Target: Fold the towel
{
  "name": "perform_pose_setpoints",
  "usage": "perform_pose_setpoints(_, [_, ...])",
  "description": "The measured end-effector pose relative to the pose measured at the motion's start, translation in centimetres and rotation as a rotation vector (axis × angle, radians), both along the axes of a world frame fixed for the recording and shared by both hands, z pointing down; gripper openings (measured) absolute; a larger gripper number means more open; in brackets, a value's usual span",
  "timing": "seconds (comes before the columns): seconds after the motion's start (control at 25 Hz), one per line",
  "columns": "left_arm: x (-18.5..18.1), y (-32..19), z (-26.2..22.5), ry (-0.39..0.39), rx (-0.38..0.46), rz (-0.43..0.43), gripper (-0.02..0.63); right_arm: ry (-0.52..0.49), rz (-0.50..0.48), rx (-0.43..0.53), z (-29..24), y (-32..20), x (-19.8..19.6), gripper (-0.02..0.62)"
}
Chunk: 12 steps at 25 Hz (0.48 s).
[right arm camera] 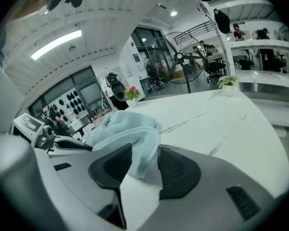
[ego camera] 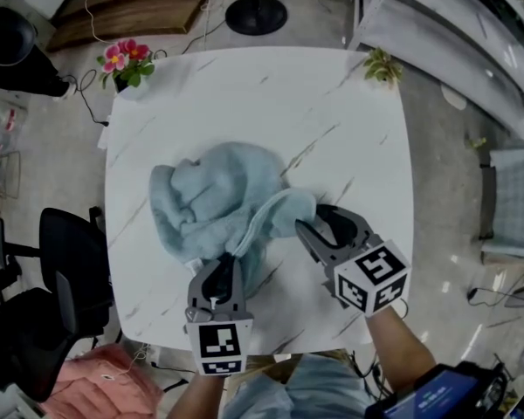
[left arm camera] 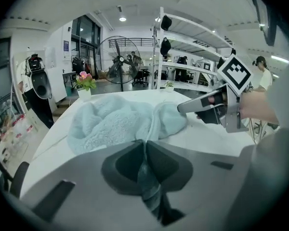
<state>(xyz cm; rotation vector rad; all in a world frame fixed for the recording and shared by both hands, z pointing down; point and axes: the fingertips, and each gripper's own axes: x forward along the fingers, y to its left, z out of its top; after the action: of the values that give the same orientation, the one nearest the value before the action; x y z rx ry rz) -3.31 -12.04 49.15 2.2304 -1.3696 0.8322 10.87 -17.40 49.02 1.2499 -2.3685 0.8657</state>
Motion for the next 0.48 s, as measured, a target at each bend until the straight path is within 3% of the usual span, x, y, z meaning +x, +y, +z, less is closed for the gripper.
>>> perform_pose_setpoints(0.12, [-0.7, -0.1, -1.2, 0.011, 0.023, -0.018, 0.026, 0.02, 0.023, 0.024, -0.6, -0.3, 0.3, 0.051])
perform_pose_setpoints(0.16, [-1.0, -0.3, -1.8, 0.013, 0.035, -0.023, 0.026, 0.029, 0.03, 0.038, -1.0, -0.4, 0.4, 0.036])
perform_pose_setpoints(0.36, [-3.5, -1.8, -6.7, 0.021, 0.097, -0.058, 0.025, 0.056, 0.042, 0.139, -5.5, -1.1, 0.3, 0.025])
perform_pose_setpoints(0.48, [-5.7, -3.5, -9.7, 0.003, 0.178, -0.068, 0.024, 0.08, 0.055, 0.228, -9.2, -2.1, 0.2, 0.025])
